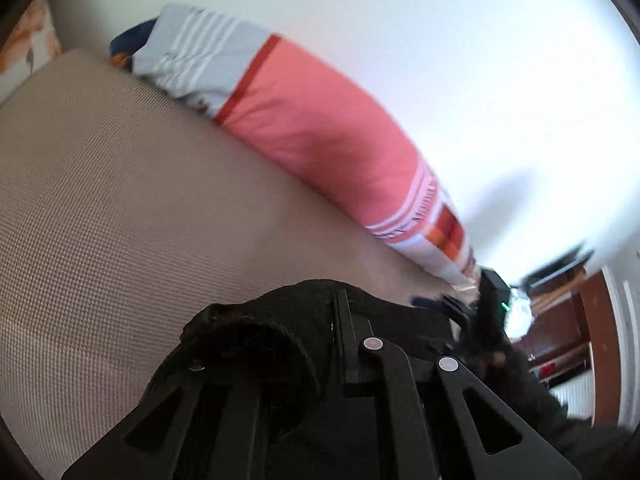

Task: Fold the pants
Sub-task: 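Lift the waistband with both grippers and fold it over toward the hems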

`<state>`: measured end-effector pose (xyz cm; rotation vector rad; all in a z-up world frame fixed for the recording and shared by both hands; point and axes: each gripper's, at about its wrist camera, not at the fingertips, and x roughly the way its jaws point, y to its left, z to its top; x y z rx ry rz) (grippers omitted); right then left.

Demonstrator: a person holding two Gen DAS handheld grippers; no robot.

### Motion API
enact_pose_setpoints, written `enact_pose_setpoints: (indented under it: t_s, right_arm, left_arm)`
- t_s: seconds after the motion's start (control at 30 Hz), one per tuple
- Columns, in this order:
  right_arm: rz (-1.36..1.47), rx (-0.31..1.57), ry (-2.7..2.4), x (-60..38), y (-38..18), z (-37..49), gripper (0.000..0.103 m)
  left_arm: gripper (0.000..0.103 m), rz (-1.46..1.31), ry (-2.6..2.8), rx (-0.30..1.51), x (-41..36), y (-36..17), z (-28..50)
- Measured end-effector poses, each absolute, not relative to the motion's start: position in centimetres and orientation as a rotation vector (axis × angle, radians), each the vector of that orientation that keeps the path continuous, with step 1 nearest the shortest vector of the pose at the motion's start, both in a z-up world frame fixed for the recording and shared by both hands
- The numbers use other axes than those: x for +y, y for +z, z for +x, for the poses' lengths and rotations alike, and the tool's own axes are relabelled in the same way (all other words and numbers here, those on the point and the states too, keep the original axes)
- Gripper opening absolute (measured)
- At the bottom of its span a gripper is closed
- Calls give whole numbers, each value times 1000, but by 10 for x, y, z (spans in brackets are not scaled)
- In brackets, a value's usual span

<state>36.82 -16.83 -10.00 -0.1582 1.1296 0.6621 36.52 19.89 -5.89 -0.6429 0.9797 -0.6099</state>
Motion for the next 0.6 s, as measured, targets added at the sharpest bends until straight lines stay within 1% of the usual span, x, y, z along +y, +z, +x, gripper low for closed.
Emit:
enact_pose_setpoints:
  t_s: [0.1, 0.2, 0.23, 0.27, 0.3, 0.37, 0.5, 0.57, 0.6]
  right_arm:
    - [-227, 1190, 765, -164, -102, 385, 103]
    - [-286, 1227, 810, -156, -108, 399, 100]
    - [-302, 1251, 843, -152, -111, 404, 94]
    - [-315, 1269, 869, -150, -113, 407, 87]
    - [-324, 1289, 900, -148, -115, 409, 84]
    - [-346, 1313, 945, -148, -119, 411, 68]
    - [-396, 1365, 966, -159, -127, 411, 59]
    - [-403, 1385, 960, -169, -128, 410, 46]
    - [-411, 1393, 949, -174, -129, 409, 44]
  left_arm:
    - [10, -644, -636, 943, 203, -45, 349]
    - [10, -637, -649, 917, 205, -38, 339]
    - [10, -633, -649, 908, 206, -36, 336]
    - [10, -632, -652, 900, 206, -35, 333]
    - [10, -627, -649, 894, 207, -34, 331]
    - [10, -629, -635, 890, 207, -33, 331]
    - [10, -636, -618, 899, 207, -35, 333]
    - [10, -627, -604, 900, 207, -35, 334]
    - [10, -629, -603, 903, 208, -36, 334]
